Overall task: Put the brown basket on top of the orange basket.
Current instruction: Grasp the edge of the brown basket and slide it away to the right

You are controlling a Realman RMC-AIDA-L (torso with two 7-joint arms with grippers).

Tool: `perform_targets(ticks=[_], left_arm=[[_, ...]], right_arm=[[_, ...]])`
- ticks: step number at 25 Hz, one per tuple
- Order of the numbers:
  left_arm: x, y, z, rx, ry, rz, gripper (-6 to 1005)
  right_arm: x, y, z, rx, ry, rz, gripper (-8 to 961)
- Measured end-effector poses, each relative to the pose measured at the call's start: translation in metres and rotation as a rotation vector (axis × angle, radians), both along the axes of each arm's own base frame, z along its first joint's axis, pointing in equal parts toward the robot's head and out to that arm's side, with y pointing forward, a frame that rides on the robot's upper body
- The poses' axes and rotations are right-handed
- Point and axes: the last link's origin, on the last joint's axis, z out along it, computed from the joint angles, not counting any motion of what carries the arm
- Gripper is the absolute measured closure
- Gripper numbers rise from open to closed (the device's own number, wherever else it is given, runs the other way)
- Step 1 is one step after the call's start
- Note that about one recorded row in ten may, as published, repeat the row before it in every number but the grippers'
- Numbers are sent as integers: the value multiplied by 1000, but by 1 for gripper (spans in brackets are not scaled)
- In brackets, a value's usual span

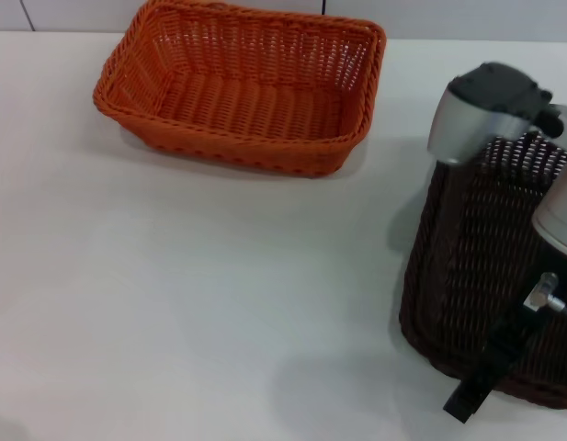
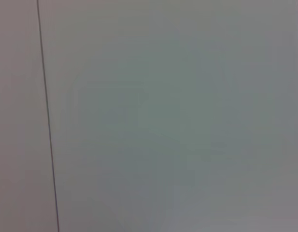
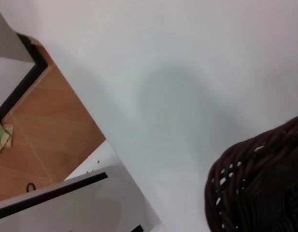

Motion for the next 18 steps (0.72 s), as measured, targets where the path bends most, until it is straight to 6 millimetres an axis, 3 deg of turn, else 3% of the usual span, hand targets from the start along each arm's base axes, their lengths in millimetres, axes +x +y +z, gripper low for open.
perform_targets(ticks=[12, 18], left_arm=[[1, 2, 0, 0, 1, -4, 167], [1, 2, 0, 1, -2, -5, 167]], right_arm=[[6, 8, -3, 35, -59, 55, 193], [7, 10, -10, 24, -62, 76, 411]])
